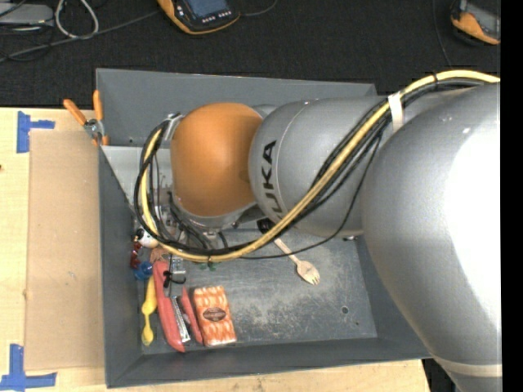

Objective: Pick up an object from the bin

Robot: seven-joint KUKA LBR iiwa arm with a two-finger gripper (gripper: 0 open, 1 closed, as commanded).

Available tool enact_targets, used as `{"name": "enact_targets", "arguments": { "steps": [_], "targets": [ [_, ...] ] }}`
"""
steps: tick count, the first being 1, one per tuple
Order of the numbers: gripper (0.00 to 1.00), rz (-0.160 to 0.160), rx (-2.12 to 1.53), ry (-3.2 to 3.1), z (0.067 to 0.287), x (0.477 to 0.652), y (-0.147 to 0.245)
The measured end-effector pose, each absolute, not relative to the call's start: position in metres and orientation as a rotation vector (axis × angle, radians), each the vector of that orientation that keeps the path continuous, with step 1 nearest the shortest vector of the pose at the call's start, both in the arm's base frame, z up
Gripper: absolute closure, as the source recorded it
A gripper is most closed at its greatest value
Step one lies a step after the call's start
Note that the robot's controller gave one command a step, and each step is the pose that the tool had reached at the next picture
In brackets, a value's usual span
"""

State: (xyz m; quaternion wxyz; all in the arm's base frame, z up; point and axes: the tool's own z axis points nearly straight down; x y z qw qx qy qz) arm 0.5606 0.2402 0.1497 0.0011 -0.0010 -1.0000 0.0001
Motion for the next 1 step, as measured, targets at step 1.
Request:
{"name": "enact_targets", "arguments": {
  "steps": [1],
  "targets": [
    [0.0, -0.006, 0.108, -3.158, 0.0736, 0.5177, 0.171]
  ]
}}
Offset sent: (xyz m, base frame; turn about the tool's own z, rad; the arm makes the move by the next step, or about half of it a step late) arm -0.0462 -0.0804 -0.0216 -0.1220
